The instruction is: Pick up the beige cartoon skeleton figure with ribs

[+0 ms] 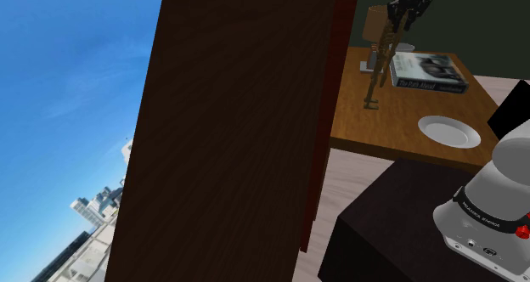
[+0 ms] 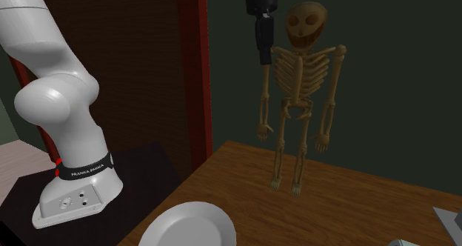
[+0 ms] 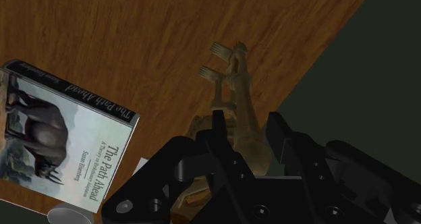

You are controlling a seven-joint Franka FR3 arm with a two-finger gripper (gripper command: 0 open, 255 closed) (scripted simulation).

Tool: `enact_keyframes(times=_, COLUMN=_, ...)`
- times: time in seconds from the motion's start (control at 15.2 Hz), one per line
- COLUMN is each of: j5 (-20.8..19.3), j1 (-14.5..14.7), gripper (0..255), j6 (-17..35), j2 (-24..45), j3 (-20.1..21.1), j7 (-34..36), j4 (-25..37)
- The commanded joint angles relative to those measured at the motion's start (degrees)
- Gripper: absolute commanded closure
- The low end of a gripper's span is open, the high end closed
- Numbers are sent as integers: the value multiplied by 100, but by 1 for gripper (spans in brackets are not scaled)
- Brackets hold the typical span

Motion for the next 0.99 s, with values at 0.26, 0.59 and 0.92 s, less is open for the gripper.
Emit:
enact_keyframes(times=0.26, j5=23, j1=10, gripper=255, j6=-386, j2=44, j3=13, j7=-43, j4=422)
enact_keyframes(times=0.59, j5=47, j1=17, gripper=255, j6=-774, j2=113, j3=19, j7=-95, j4=880)
enact_keyframes(times=0.92, j5=75, j1=23, gripper=255, j6=-1169, j2=216, j3=22, j7=-151, j4=1381)
